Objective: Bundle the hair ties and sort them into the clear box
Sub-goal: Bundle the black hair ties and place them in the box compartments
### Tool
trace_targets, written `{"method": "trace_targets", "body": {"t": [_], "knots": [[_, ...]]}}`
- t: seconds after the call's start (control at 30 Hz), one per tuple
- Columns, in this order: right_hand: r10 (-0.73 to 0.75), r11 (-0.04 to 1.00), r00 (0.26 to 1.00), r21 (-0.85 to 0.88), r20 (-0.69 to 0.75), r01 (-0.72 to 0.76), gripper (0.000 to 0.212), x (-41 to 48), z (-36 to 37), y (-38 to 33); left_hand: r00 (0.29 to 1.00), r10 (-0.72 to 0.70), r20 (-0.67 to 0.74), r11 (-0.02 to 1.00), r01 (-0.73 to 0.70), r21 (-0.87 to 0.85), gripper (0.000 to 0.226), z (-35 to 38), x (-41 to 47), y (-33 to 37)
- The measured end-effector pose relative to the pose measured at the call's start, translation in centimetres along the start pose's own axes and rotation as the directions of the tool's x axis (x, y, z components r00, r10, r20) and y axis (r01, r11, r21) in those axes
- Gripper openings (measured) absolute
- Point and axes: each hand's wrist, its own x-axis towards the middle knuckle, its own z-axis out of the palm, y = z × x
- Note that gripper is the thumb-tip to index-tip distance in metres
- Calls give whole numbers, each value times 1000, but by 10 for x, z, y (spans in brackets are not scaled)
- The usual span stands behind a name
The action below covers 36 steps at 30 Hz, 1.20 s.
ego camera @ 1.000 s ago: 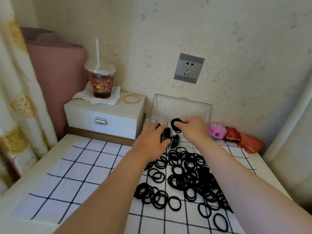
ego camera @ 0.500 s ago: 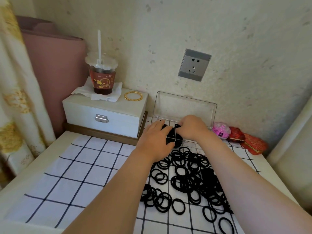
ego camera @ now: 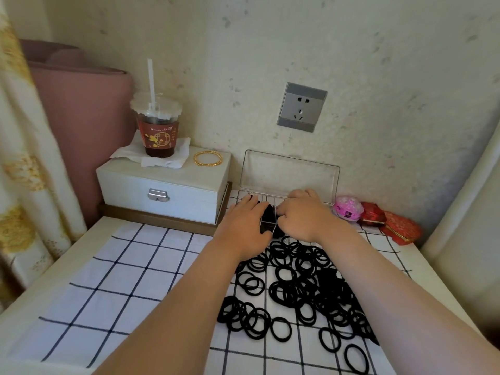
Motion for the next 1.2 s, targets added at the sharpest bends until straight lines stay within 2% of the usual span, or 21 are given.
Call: {"method": "trace_targets", "body": {"t": [0.07,0.17,0.33,0.43,0.53,0.6,0.67,0.73,0.83,0.97,1.2], "knots": [[11,999,1000,47,11,-11,39,-1,-2,1,1000,-13,20,1000,13,-3,68,0,0,-2],[28,975,1000,222,-14,-24,31,-6,-9,8,999,-36,38,999,37,-23,73,-1,0,-4],[50,928,984,373,-168,17,39,-30,-23,6,1000,-29,8,997,30,-71,69,-17,-10,3],[26,887,968,453,-248,92,34,-46,-26,-13,998,-20,-57,998,17,-59,55,-27,-25,6],[-42,836,984,532,-174,130,31,-63,-24,-37,998,-24,-60,997,20,-68,28,-38,-45,10],[-115,832,989,535,-90,146,29,-76,-21,-51,998,-57,16,996,58,-69,14,-48,-62,13],[-144,828,989,546,-19,131,23,-89,-16,-60,987,-99,130,992,107,-63,12,-54,-79,13],[-123,860,991,503,46,83,17,-99,-9,-68,968,-156,195,985,167,-38,14,-55,-95,11],[-85,909,992,416,97,37,19,-111,-1,-79,943,-239,231,971,235,47,25,-56,-114,6],[-115,923,974,383,197,31,30,-125,-2,-86,921,-233,312,972,225,64,40,-53,-132,4],[-104,939,992,334,65,77,24,-125,15,-92,951,-162,262,980,124,156,31,-41,-128,12]]}}
